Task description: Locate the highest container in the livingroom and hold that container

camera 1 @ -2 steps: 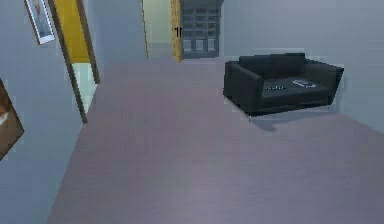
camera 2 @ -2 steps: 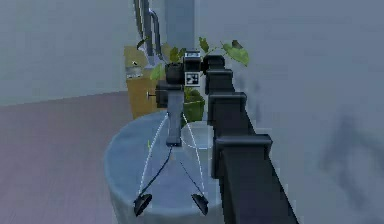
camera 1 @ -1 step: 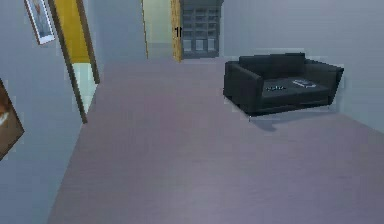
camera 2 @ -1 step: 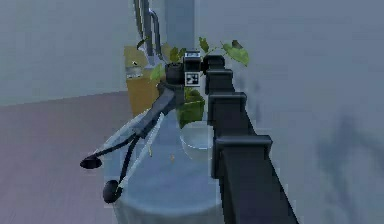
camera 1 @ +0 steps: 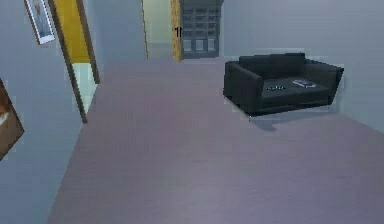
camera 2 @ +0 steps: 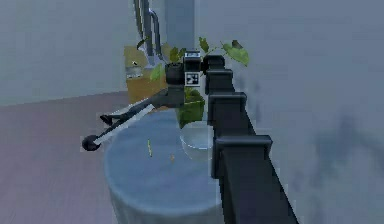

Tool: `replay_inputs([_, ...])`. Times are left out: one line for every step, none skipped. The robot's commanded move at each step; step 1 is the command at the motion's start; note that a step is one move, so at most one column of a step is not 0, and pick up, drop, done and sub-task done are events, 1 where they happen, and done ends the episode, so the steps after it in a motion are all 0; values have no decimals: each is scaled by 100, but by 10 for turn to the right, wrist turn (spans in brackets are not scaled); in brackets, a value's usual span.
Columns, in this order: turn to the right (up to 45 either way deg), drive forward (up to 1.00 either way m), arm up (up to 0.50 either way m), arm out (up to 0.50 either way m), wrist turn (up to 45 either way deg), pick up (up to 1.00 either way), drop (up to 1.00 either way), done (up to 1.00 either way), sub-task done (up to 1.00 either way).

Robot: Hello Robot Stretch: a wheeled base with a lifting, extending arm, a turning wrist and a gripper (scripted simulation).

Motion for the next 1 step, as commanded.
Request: replay_inputs([0, 0, 0, 0, 450, 0, 0, 0, 0])
